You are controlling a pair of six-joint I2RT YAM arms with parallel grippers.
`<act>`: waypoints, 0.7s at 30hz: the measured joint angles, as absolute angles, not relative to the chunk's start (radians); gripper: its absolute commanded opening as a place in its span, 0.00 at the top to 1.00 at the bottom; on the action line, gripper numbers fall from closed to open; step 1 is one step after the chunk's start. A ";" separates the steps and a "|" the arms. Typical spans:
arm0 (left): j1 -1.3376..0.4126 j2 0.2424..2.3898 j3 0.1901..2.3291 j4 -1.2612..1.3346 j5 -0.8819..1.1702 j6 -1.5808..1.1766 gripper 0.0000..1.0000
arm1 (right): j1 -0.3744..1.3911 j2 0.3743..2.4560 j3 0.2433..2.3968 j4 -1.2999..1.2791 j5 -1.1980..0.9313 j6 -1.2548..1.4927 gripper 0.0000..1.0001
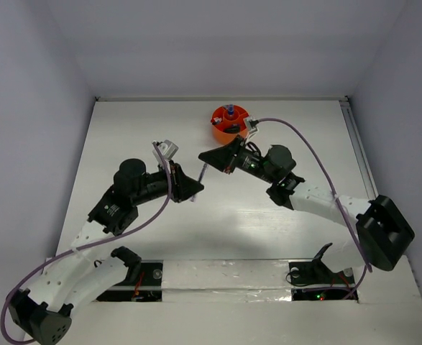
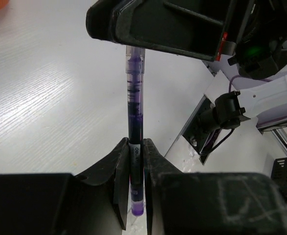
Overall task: Sort the stationery into containers
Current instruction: Close the pen cap on the pen, then place the pen in the storage box.
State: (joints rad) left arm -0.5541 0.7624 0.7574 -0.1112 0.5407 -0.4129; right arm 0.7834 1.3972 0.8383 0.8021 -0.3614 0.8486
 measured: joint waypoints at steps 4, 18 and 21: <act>-0.540 0.742 0.728 0.001 0.521 -0.425 0.61 | 0.732 1.421 0.801 0.785 -0.458 0.907 1.00; -0.532 0.589 0.698 0.047 0.508 -0.365 0.01 | 0.499 1.547 0.889 0.763 -0.471 1.015 1.00; -0.532 0.568 0.698 0.010 0.469 -0.325 0.01 | 0.442 1.547 0.947 0.708 -0.410 0.947 1.00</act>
